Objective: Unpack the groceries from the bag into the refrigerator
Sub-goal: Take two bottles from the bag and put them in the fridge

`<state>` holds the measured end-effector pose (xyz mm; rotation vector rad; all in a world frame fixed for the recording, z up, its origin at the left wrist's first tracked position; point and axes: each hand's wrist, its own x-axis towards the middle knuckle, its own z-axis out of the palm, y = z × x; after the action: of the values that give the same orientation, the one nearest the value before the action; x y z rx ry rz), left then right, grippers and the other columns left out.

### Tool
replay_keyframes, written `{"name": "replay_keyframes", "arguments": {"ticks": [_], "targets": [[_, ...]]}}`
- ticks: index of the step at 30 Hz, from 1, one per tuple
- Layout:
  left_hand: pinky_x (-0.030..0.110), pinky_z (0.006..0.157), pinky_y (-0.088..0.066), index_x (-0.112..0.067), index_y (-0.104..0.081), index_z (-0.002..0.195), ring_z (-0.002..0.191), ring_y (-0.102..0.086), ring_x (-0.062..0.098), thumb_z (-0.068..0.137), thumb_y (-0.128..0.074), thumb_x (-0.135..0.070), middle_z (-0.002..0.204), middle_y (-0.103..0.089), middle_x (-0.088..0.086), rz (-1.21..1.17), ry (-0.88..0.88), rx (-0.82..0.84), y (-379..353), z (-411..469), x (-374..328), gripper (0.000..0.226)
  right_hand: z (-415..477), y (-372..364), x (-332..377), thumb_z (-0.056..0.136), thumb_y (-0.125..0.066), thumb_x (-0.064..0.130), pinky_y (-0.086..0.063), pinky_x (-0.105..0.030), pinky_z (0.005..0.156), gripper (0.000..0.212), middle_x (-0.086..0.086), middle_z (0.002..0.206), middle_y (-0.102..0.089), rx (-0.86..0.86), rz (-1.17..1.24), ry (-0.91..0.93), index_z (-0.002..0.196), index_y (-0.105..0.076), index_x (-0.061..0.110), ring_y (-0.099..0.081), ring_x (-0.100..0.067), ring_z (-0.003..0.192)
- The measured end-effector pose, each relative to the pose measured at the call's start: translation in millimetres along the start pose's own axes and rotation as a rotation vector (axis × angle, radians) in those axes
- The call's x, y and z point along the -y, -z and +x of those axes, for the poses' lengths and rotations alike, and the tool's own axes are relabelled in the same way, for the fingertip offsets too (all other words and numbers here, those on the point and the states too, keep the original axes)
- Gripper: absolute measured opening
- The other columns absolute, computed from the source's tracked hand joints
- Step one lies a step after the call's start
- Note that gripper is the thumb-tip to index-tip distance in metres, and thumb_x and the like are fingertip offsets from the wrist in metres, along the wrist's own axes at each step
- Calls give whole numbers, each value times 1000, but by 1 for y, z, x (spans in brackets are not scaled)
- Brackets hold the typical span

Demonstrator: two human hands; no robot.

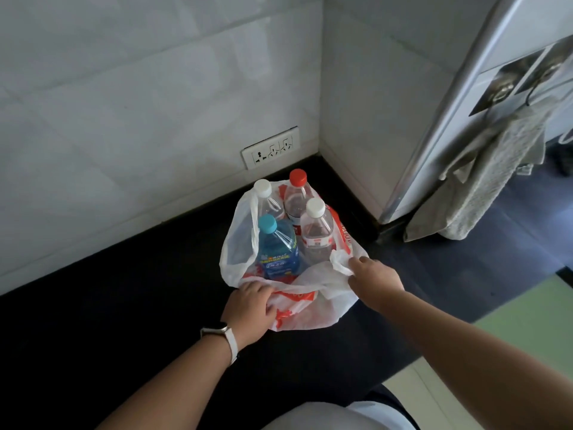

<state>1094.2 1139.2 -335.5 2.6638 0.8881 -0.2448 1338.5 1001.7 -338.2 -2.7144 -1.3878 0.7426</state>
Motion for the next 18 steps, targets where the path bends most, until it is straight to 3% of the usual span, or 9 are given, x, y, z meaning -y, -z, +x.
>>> {"name": "replay_keyframes", "arguments": {"ticks": [4,9,14,18], "targets": [[29,107,-41,-22,-59,132,130,-48,14,96,-56,-36,135,-57,-5,-110,31,-47,2,-4,-1,38,-6,7,-2,91,-48,38,-45,-33,73,37,3,115,-56,-24,58,-16,125,-48,24,-55,-22,104],[27,91,-50,-15,-58,129,113,-57,16,92,-64,-27,123,-59,1,-287,24,-315,25,-11,-13,39,-18,30,-1,85,-58,58,-50,-32,83,65,8,132,-49,-174,116,39,141,-38,30,-51,-17,119],[24,83,-52,-9,-55,125,106,-59,17,85,-73,-20,117,-57,5,-417,2,-534,43,-11,-14,46,-33,57,18,77,-65,64,-49,-33,92,80,7,137,-46,-298,217,146,142,-37,28,-50,-17,121],[22,88,-45,-9,-47,135,114,-56,15,83,-78,-25,127,-58,6,-488,61,-495,54,2,-1,63,-33,72,40,79,-70,55,-44,-31,95,80,3,140,-44,-350,341,147,144,-36,22,-48,-18,125]]}}
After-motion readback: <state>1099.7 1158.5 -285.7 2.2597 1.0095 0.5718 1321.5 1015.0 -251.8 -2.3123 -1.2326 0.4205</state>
